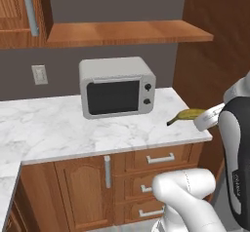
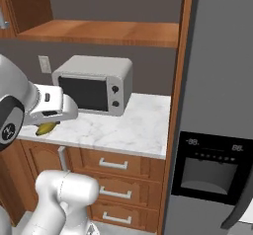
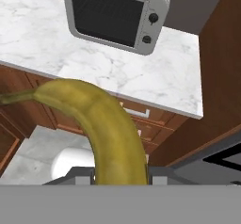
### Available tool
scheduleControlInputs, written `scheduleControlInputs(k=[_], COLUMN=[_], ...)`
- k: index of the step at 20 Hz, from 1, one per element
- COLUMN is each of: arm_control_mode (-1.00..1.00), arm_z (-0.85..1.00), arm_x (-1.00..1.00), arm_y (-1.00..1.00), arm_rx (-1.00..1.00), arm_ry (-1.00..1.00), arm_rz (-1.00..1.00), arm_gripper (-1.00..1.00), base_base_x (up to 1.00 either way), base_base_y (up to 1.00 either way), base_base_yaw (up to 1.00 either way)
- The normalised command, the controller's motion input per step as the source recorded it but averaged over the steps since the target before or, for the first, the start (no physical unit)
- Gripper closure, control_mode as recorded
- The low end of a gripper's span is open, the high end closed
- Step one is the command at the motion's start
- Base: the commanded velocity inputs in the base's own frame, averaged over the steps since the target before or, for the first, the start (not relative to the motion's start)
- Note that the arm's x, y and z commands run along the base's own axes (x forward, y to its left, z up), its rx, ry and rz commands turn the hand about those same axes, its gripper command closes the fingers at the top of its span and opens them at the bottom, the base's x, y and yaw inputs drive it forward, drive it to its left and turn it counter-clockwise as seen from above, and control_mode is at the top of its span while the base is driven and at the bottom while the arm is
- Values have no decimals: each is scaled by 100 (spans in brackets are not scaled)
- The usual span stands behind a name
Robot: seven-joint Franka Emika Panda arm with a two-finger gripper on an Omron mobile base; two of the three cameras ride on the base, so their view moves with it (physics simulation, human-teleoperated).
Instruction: Open the fridge, remove the banana, corn, and chicken drumstick, and place them on any counter.
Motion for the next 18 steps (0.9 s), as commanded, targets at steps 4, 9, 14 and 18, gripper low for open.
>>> scheduleControlInputs(k=[4, 9, 14, 18], arm_control_mode=[100, 100, 100, 100], arm_z=[0, 0, 0, 0], arm_x=[0, 0, 0, 0], arm_y=[0, 0, 0, 0], arm_rx=[0, 0, 0, 0], arm_ry=[0, 0, 0, 0], arm_rz=[0, 0, 0, 0], arm_gripper=[100, 100, 100, 100], base_base_x=[62, 69, 19, 0], base_base_y=[26, 25, 9, 0], base_base_yaw=[0, 0, 0, 0])
